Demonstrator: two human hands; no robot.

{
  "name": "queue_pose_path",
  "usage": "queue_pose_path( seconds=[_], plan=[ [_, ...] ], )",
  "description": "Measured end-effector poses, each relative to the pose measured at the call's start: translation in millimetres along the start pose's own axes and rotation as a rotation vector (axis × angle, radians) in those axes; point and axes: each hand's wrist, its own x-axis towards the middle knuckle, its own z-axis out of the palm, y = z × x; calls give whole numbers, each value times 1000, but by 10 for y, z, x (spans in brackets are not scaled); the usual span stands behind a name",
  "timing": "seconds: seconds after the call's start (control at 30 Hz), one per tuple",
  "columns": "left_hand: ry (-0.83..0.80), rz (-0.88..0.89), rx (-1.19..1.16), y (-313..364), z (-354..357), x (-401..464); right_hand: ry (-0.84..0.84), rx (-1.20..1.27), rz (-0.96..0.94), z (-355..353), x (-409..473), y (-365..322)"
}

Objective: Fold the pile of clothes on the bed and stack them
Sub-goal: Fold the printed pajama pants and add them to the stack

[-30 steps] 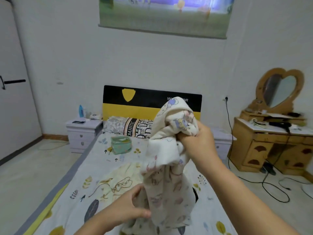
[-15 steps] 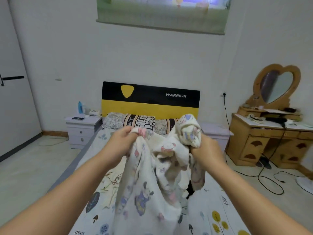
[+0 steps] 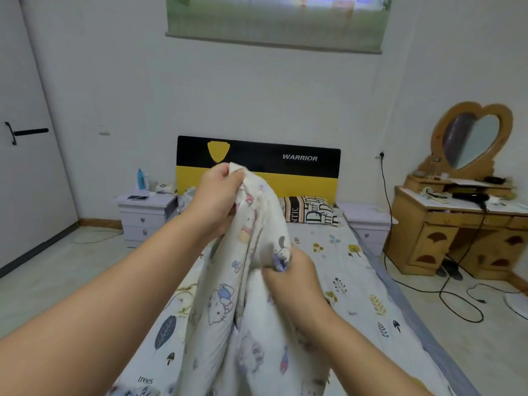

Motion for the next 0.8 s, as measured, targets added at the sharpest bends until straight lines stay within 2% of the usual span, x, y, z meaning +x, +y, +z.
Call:
queue_pose_path(
  seconds=[0.13, 0.23, 0.3, 0.37, 0.47, 0.53, 0.57, 0.63, 0.7, 0.8],
  plan=[
    [40, -37, 204, -283, -254, -114, 98, -3, -46, -197, 133, -112],
    [50, -95, 515, -507, -273, -373, 125, -42, -50, -241, 259, -229],
    [75, 53, 613, -606, -247, -686, 147, -86, -31, -243, 370, -267],
    [-9, 273, 541, -624, -202, -1057, 175, -92, 10, -237, 464, -309],
    [-286, 329, 617, -748, -37, -1433, 195, -73, 60, -216, 588, -393],
    [-286, 381, 780, -861, 54, -1504, 206, -50, 89, -201, 657, -446],
    [-237, 412, 782, -866, 54, -1459, 208, -43, 95, -203, 679, -463],
    [-136, 418, 638, -809, -33, -1282, 210, -66, 91, -242, 709, -447],
    [-92, 301, 495, -664, -182, -1078, 196, -163, 93, -319, 693, -374],
    [-115, 146, 278, -389, -303, -826, 106, -256, 190, -370, 608, -201]
  ],
)
